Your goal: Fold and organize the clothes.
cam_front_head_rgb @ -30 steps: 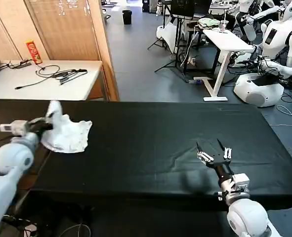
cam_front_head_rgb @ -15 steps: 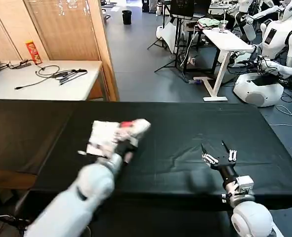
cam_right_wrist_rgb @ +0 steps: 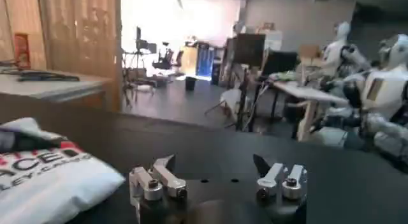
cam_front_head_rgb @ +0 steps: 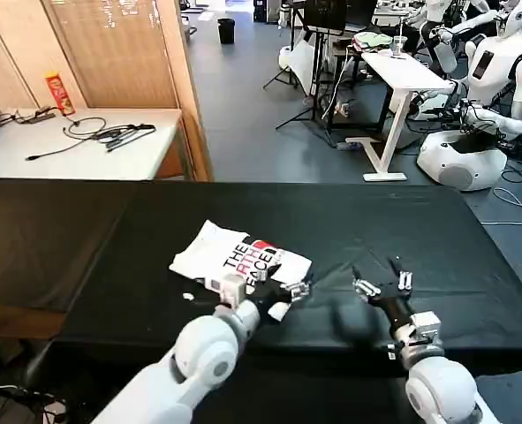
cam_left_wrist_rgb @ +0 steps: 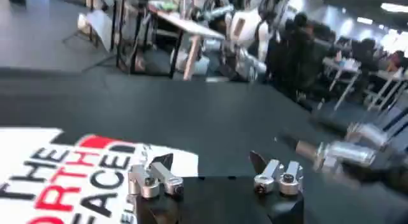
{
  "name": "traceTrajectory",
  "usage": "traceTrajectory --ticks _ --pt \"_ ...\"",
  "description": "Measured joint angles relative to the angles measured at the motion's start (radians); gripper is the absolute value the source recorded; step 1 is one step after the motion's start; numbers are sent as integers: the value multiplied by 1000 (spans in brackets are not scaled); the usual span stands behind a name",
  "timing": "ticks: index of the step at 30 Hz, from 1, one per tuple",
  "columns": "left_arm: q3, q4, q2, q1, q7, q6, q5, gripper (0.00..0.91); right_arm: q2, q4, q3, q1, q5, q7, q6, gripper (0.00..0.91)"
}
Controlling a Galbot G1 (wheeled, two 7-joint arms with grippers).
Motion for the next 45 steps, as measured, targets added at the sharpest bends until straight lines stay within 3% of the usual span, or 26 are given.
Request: traceTrajectory --ticks 5,10,14,15,17,18,20,28,35,40,45 --pt "-93 -59 60 42 23 -15 14 878 22 -37 -75 58 107 5 -21 878" --pt "-169 -99 92 88 30 -22 47 878 52 -109 -142 144 219 8 -6 878" --pt "-204 -106 92 129 39 -29 74 878 74 -169 -192 214 261 15 9 868" --pt "-210 -107 92 138 41 -30 79 878 82 -187 -206 233 256 19 10 702" --pt "-221 -107 90 156 45 -33 88 878 95 -217 -232 263 244 24 9 517" --pt "-226 -107 90 162 46 -34 89 878 100 -231 -241 275 237 25 8 351" --pt "-234 -107 88 173 47 -35 90 878 109 -258 -262 296 217 25 1 234" --pt "-258 -118 87 199 47 -36 86 878 125 -335 -326 361 150 22 -59 166" --pt "-265 -134 84 214 48 -41 85 878 109 -380 -355 410 99 8 -69 137" --pt "-279 -130 86 215 49 -46 80 878 92 -436 -373 469 39 -39 -48 127" --pt "-289 -125 82 222 51 -57 78 878 94 -537 -404 559 -15 -59 22 137"
